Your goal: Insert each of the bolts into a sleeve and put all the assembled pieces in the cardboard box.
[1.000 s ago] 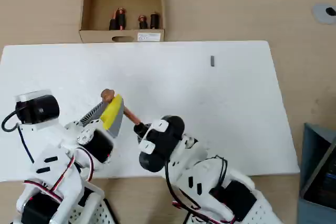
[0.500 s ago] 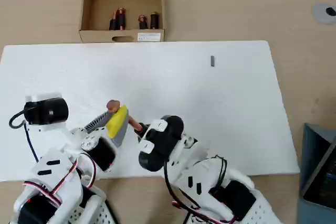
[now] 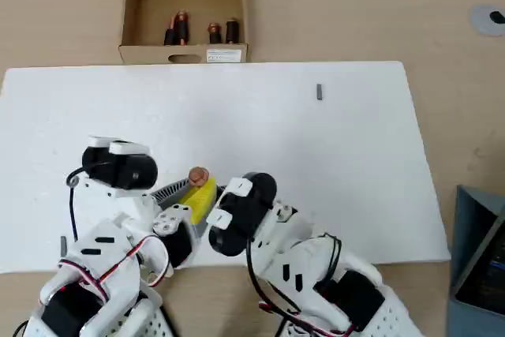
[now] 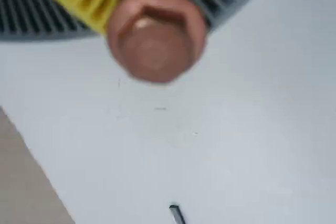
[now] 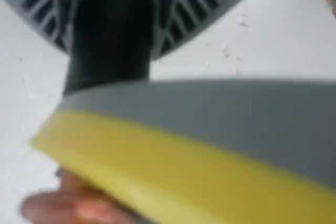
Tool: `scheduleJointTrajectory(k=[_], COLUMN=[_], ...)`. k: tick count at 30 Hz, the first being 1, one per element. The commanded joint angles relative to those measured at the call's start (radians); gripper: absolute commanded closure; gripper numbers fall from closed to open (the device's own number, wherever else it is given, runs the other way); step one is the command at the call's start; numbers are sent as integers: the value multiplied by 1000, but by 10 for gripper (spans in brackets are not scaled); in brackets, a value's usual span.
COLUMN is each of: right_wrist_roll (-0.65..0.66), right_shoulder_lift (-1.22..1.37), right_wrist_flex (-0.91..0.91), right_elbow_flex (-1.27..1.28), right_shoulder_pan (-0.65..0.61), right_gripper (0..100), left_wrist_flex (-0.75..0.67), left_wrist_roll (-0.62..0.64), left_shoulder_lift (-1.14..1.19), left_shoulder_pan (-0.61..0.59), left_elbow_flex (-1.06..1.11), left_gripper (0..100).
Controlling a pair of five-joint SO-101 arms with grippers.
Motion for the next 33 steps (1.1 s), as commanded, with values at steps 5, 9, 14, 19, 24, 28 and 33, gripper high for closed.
scheduleJointTrajectory(k=[5, 9, 14, 19, 24, 28, 33], right_wrist_roll=[9, 9, 9, 9, 6, 3, 2], right_shoulder_lift=[-119, -119, -119, -119, -119, -119, -119], right_wrist_flex=[-20, -20, -20, -18, -8, 28, 44], right_elbow_flex=[-31, -28, -28, -27, -27, -33, -44], right_shoulder_pan=[-7, -7, -7, -7, -7, -4, 137], right_gripper=[989, 989, 989, 989, 989, 989, 989], left_wrist_flex=[123, 193, 239, 290, 331, 367, 410], left_wrist_roll=[-8, -8, -15, -15, -12, -15, -15], left_shoulder_lift=[-1, 1, 1, 1, 1, 1, -4], left_shoulder_pan=[-5, -6, -72, -97, -103, -212, -356], left_elbow_flex=[-31, -75, -133, -229, -330, -388, -388], left_gripper=[873, 812, 808, 808, 812, 881, 980])
